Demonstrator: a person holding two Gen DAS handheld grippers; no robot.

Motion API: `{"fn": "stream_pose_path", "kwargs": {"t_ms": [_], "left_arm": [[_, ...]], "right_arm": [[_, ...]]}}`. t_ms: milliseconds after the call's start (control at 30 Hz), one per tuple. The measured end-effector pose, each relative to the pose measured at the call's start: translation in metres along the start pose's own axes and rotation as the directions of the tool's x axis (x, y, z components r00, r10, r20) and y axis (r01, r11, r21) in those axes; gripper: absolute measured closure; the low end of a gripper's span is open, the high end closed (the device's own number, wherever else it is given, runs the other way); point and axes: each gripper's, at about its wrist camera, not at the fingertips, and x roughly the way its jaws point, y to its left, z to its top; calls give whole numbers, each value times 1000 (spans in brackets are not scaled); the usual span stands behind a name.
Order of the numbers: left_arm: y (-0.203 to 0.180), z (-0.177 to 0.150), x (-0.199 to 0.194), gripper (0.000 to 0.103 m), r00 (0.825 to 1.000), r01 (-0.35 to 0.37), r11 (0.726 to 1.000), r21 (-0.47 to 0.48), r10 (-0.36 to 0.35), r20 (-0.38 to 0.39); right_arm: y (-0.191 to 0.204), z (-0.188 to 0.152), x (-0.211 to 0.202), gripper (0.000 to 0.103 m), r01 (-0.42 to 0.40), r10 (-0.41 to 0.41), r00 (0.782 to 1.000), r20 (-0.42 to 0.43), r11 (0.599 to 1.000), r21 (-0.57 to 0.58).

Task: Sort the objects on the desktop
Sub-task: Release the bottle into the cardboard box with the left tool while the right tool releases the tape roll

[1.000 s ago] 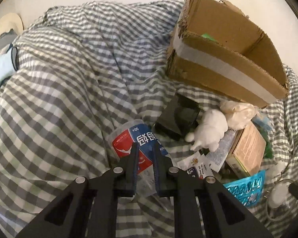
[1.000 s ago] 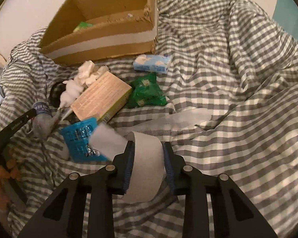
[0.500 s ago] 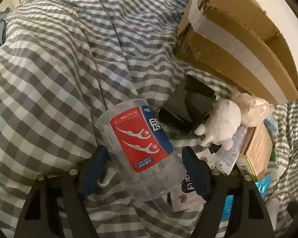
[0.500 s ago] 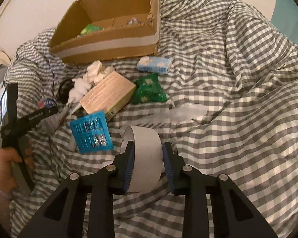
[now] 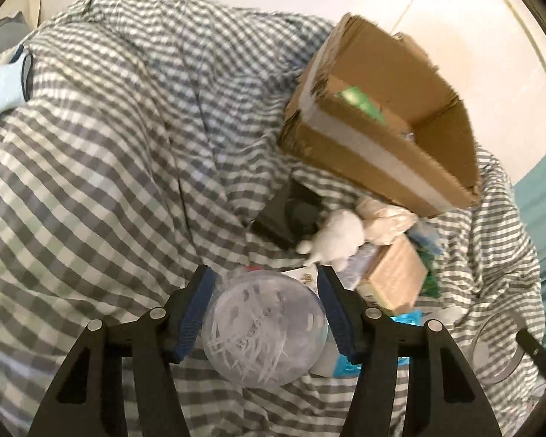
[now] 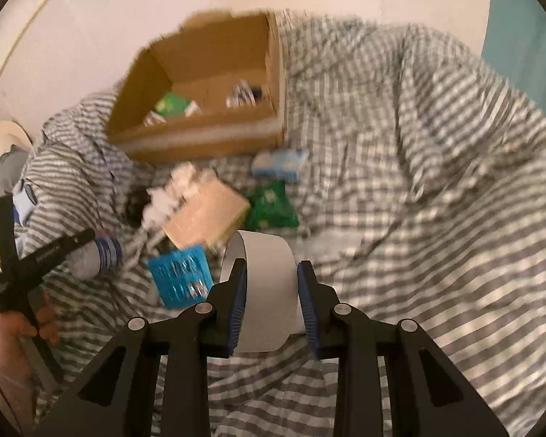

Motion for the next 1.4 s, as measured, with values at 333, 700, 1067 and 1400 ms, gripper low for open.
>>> {"fn": "stream_pose_path", "kwargs": {"t_ms": [333,700,1067,1400], "left_arm": [[-29,17,-35,42,991,110,992,54,-113,68],[-106,99,-65,43,957,191,961,199,-227,178],[-170,201,39,76,965,170,949,264,-215,149],[-166,190,46,13,962,53,948,312,-132,237]], "right_arm": [[20,23,-23,76,-23,27,998,63,998,-59],[54,118,-19,76,-79,107,980,169,984,-161],[59,211,104,76,-55,74,991,113,986,-159],[43,196,123,46,-38,55,991,122,990,-136]]}}
